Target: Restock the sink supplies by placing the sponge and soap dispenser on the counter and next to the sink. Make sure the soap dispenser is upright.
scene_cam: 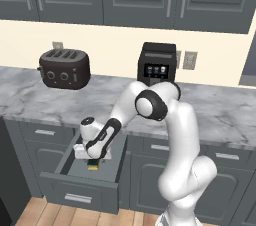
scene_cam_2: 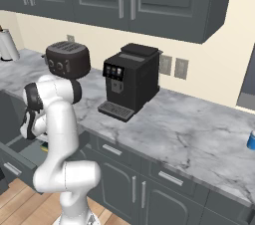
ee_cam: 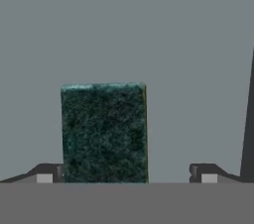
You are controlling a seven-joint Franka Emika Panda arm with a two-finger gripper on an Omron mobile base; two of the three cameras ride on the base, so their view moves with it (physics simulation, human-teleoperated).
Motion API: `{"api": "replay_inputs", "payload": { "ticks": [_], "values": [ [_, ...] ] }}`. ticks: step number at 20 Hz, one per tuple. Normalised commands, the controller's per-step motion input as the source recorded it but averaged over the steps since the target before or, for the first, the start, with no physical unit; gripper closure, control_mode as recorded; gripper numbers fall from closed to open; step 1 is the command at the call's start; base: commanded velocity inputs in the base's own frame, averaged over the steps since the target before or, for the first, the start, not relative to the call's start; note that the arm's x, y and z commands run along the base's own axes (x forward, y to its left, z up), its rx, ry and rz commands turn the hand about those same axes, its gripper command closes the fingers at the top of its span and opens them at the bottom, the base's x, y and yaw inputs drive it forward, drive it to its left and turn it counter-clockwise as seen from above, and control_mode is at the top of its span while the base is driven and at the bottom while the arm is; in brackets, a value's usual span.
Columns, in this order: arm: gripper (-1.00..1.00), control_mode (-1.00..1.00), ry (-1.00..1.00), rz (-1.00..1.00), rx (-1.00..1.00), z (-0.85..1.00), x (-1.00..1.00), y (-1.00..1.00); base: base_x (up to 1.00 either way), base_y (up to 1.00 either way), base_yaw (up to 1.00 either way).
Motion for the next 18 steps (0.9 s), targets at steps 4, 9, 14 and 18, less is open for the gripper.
{"api": "replay_inputs", "payload": {
  "ticks": [4,9,14,18],
  "values": [
    [-1.0,-1.0,0.0,0.0,-0.04,-0.25,0.13,0.02,0.0,0.0,0.0],
    [-1.0,-1.0,0.0,0.0,-0.04,-0.21,0.08,0.08,0.0,0.0,0.0],
    [-1.0,-1.0,0.0,0.0,-0.03,-0.18,0.0,0.09,0.0,0.0,0.0],
    [1.0,-1.0,0.0,0.0,-0.05,-0.36,0.0,0.03,0.0,0.0,0.0]
  ]
}}
